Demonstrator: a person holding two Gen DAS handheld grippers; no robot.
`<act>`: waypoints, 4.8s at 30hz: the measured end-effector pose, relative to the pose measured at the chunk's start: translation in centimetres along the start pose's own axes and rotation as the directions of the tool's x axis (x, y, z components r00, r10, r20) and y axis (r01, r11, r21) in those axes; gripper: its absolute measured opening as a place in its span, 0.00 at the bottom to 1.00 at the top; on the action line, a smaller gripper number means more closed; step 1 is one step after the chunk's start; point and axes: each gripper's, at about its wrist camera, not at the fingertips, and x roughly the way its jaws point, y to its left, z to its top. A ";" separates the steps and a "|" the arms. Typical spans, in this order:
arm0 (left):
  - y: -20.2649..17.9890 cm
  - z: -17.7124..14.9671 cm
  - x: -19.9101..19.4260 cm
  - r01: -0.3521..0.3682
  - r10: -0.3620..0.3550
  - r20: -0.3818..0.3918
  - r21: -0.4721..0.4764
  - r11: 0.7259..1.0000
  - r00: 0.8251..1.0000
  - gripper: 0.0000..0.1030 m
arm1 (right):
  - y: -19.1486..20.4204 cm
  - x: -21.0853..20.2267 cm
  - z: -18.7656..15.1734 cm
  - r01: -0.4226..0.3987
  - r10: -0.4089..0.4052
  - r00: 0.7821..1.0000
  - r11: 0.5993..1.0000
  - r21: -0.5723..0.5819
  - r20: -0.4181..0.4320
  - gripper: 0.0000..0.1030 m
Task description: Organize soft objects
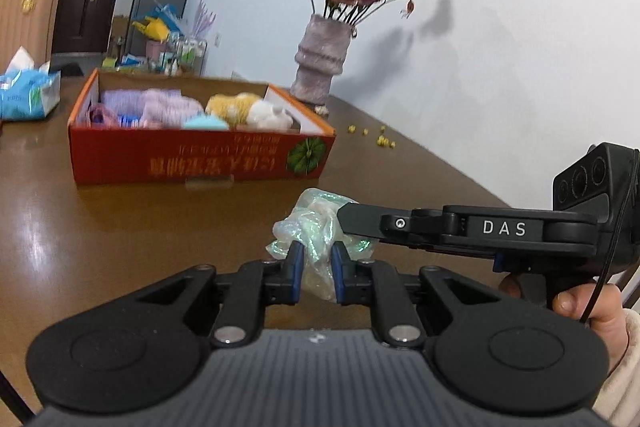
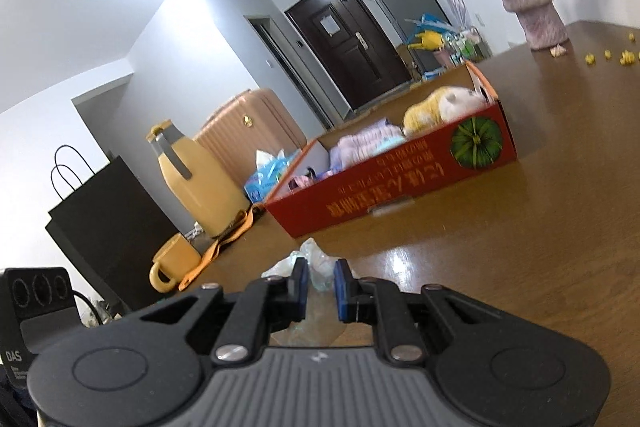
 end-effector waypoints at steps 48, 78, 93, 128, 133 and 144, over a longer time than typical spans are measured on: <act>6.2 14.2 -0.6 -0.433 0.407 0.273 0.040 0.900 0.872 0.96 | 5.8 5.4 15.4 0.470 -0.366 0.882 0.720 -0.510 0.296 0.96; -3.9 -5.2 -14.5 -0.559 0.514 0.377 0.013 0.829 0.771 1.00 | 8.8 -10.1 -4.4 0.434 -0.294 0.874 0.830 -0.349 0.386 1.00; -6.3 -11.2 -20.3 -0.581 0.548 0.356 -0.016 0.814 0.757 1.00 | 13.3 -14.7 -14.7 0.411 -0.291 0.895 0.835 -0.366 0.339 1.00; -6.2 -11.3 -19.8 -0.578 0.540 0.348 0.006 0.816 0.766 1.00 | 11.9 -13.7 -14.6 0.405 -0.307 0.901 0.848 -0.342 0.305 1.00; -6.2 -11.3 -19.8 -0.575 0.536 0.350 0.011 0.818 0.769 1.00 | 11.8 -13.7 -14.6 0.409 -0.313 0.899 0.850 -0.333 0.307 1.00; -6.0 -11.4 -19.8 -0.573 0.533 0.346 0.016 0.819 0.772 1.00 | 11.7 -13.6 -14.8 0.413 -0.315 0.897 0.845 -0.340 0.309 1.00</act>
